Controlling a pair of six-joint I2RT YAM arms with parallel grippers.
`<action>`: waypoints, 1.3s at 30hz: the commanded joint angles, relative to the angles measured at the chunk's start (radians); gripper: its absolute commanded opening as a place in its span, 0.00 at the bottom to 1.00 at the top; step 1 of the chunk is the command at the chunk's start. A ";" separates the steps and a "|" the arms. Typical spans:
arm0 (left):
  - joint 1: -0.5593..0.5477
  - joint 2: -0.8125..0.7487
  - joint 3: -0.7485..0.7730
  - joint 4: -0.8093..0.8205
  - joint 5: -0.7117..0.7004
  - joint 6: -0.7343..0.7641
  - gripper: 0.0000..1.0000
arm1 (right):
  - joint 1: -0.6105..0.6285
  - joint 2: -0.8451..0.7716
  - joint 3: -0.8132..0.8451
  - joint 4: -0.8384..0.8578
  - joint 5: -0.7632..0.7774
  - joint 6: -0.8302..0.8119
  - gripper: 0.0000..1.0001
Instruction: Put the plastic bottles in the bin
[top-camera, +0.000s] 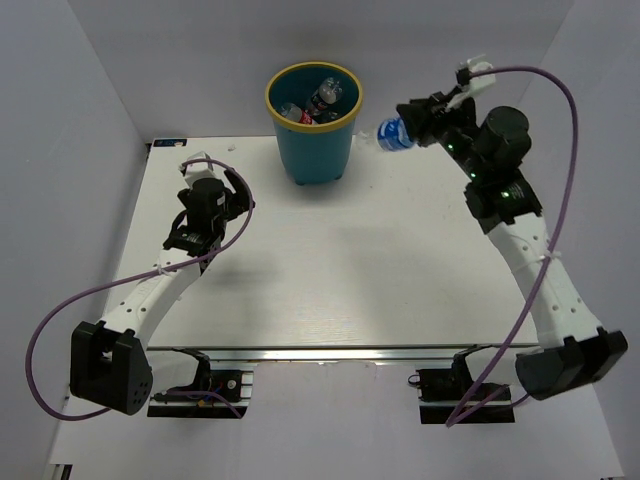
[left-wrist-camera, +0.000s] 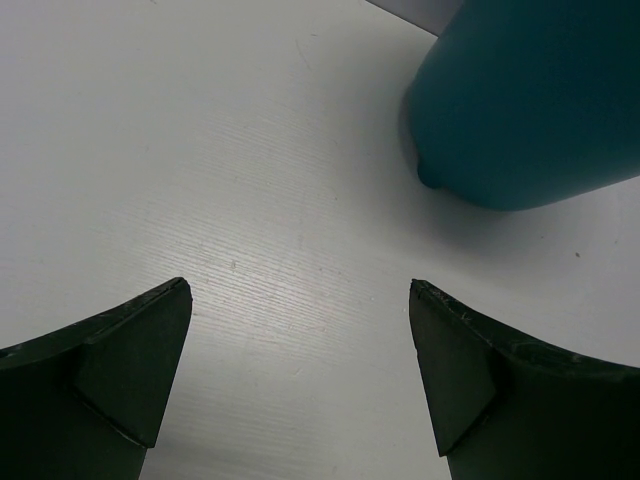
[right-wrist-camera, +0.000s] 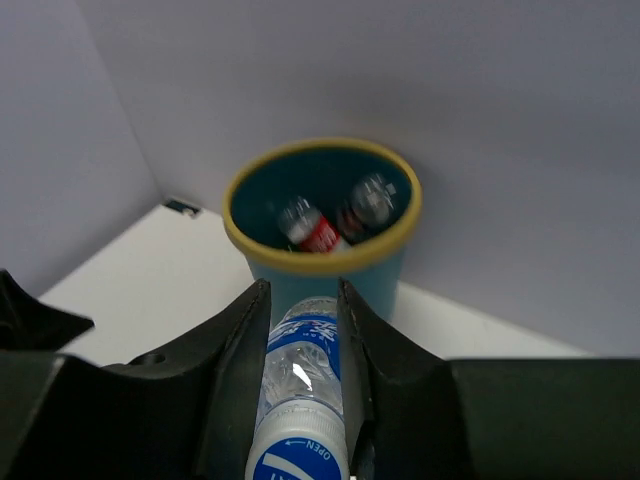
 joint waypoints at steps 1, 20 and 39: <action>0.006 -0.027 -0.007 -0.008 -0.047 0.000 0.98 | 0.074 0.103 0.095 0.361 -0.019 -0.047 0.00; 0.012 -0.019 0.000 -0.010 -0.065 0.000 0.98 | 0.214 0.962 0.894 0.411 0.224 -0.123 0.89; 0.013 -0.064 0.000 -0.041 -0.136 -0.009 0.98 | 0.137 0.432 0.340 0.171 0.369 -0.119 0.89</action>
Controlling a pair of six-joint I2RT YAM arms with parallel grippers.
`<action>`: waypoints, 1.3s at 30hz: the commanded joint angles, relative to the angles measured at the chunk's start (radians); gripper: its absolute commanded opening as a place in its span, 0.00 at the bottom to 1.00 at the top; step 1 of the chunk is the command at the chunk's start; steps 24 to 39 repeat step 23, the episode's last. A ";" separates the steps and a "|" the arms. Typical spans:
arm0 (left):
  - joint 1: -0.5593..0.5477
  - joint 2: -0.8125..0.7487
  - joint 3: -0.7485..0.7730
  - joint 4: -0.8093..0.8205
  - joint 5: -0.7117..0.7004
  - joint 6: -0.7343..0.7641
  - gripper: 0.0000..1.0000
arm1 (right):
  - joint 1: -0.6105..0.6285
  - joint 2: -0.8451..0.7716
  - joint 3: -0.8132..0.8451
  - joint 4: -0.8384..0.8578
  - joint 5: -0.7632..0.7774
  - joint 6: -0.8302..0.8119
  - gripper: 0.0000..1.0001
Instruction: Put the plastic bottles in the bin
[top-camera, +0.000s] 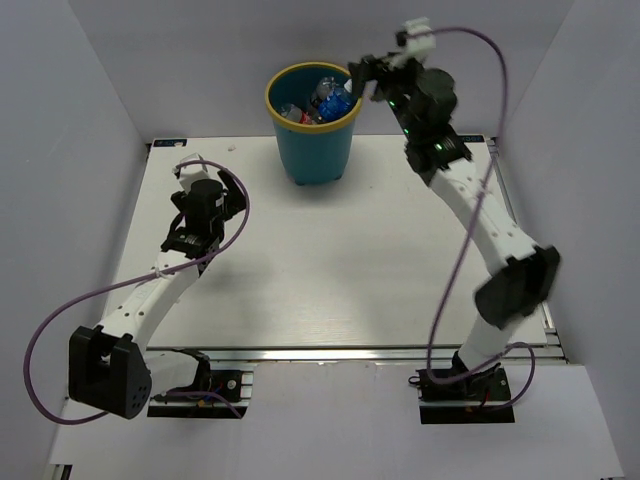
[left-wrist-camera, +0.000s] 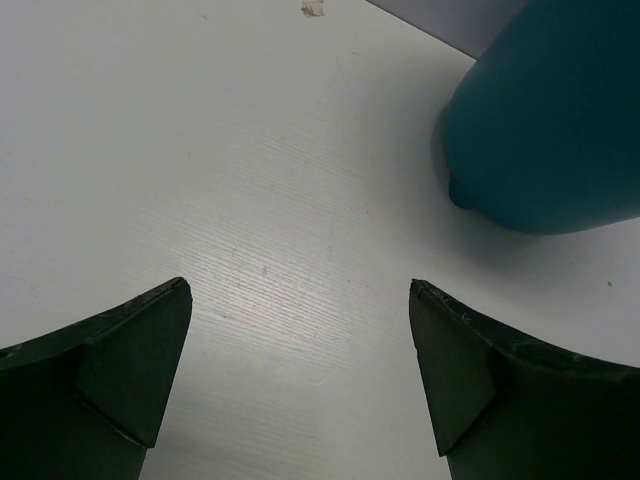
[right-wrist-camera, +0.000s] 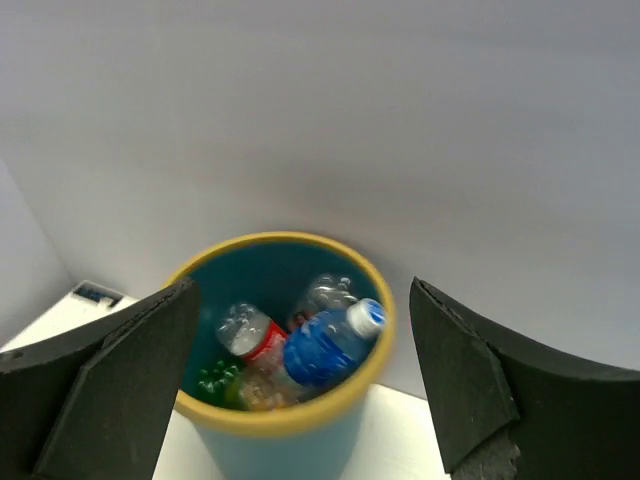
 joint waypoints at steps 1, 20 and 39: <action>0.011 -0.064 -0.013 -0.001 -0.070 -0.007 0.98 | -0.040 -0.306 -0.474 0.021 0.122 -0.002 0.89; 0.104 -0.161 -0.079 -0.080 -0.018 -0.097 0.98 | -0.208 -0.786 -1.266 -0.121 0.368 0.542 0.89; 0.104 -0.185 -0.099 -0.082 -0.016 -0.102 0.98 | -0.209 -0.826 -1.360 0.012 0.313 0.498 0.89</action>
